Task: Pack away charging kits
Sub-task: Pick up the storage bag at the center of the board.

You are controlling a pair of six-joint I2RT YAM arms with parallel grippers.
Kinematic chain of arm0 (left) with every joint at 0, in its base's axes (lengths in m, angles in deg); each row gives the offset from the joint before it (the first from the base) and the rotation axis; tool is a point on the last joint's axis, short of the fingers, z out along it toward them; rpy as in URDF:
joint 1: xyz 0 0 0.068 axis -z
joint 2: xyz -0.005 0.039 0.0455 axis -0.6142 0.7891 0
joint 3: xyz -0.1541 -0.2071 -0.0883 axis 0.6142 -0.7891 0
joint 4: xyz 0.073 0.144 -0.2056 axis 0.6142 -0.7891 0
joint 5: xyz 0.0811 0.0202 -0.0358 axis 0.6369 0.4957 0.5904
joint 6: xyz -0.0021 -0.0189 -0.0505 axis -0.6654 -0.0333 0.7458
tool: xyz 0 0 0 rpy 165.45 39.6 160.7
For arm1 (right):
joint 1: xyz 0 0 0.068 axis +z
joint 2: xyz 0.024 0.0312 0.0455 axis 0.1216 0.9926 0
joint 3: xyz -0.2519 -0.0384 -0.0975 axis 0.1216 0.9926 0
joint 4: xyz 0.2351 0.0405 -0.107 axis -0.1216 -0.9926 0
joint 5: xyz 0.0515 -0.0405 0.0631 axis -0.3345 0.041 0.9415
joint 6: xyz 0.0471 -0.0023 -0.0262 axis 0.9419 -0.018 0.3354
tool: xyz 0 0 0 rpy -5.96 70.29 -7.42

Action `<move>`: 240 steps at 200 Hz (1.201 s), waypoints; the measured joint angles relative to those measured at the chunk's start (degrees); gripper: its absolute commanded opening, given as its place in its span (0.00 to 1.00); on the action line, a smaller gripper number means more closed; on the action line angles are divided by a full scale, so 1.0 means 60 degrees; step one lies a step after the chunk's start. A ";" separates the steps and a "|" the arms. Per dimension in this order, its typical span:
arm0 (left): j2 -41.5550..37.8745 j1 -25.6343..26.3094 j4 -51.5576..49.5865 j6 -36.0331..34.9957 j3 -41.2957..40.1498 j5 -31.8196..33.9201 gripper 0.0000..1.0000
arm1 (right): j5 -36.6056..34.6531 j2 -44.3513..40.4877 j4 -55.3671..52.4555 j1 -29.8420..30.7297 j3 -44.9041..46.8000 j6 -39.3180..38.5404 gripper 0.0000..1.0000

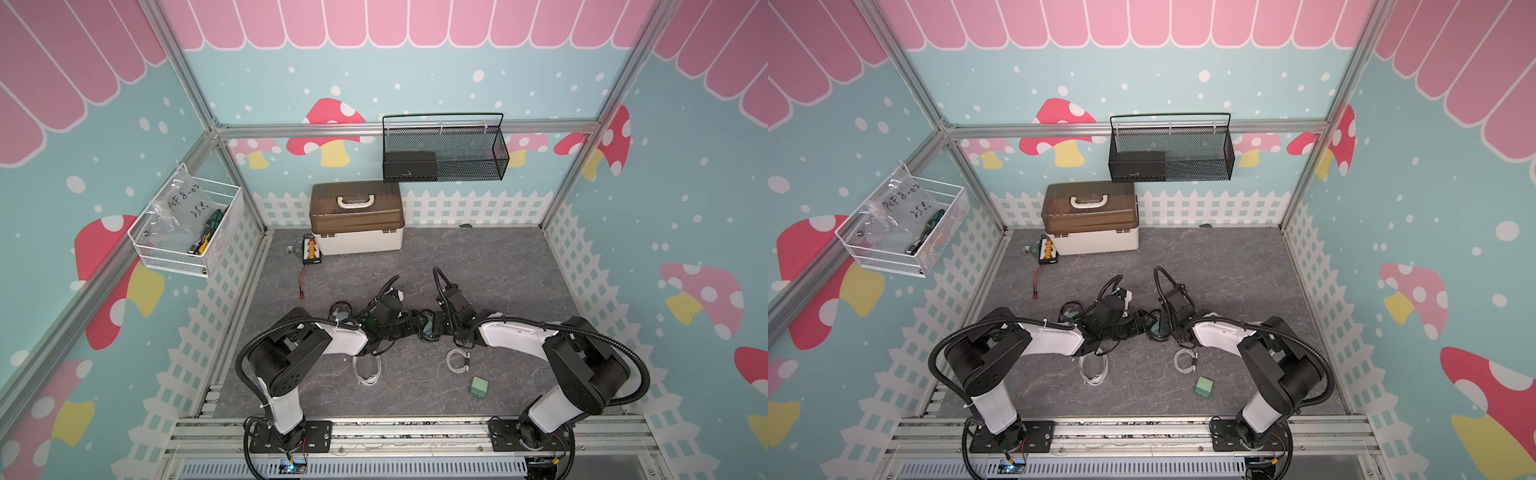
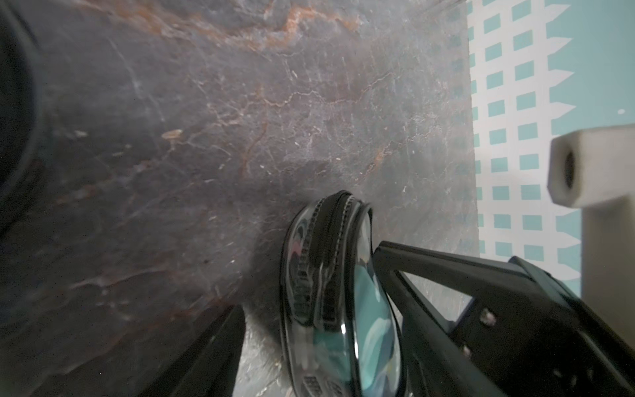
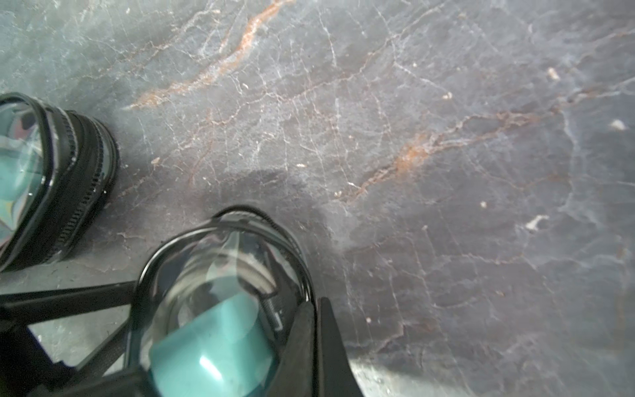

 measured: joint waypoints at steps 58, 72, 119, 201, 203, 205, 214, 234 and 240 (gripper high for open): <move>0.0612 0.0000 -0.0120 -0.0113 0.0707 -0.0546 0.73 | 0.0219 0.0317 0.0452 -0.0186 -0.0004 -0.0131 0.00; 0.0729 0.0000 0.0055 -0.0018 0.0739 -0.0692 0.73 | 0.0284 0.0321 0.0525 -0.0186 -0.0004 -0.0146 0.00; 0.0838 -0.0036 0.0470 0.0372 0.0612 -0.1038 0.64 | 0.0397 0.0219 0.0743 -0.0211 0.0182 -0.0117 0.00; 0.1056 0.0219 0.0889 0.1311 0.0572 -0.1137 0.60 | 0.0831 -0.0160 0.0885 -0.0208 0.0648 0.0408 0.00; 0.1064 0.0226 0.0896 0.1311 0.0576 -0.1137 0.60 | 0.0834 -0.0178 0.0885 -0.0204 0.0667 0.0423 0.00; 0.1071 0.0233 0.0903 0.1322 0.0579 -0.1137 0.59 | 0.0838 -0.0193 0.0885 -0.0200 0.0681 0.0437 0.00; 0.1118 0.0266 0.0936 0.1348 0.0612 -0.1137 0.57 | 0.0871 -0.0255 0.0885 -0.0200 0.0736 0.0484 0.00; 0.1286 0.0321 0.1024 0.1417 0.0710 -0.1137 0.51 | 0.0874 -0.0419 0.0874 -0.0182 0.0849 0.0586 0.00; 0.1333 0.0328 0.1045 0.1446 0.0743 -0.1140 0.50 | 0.0871 -0.0455 0.0863 -0.0175 0.0867 0.0597 0.00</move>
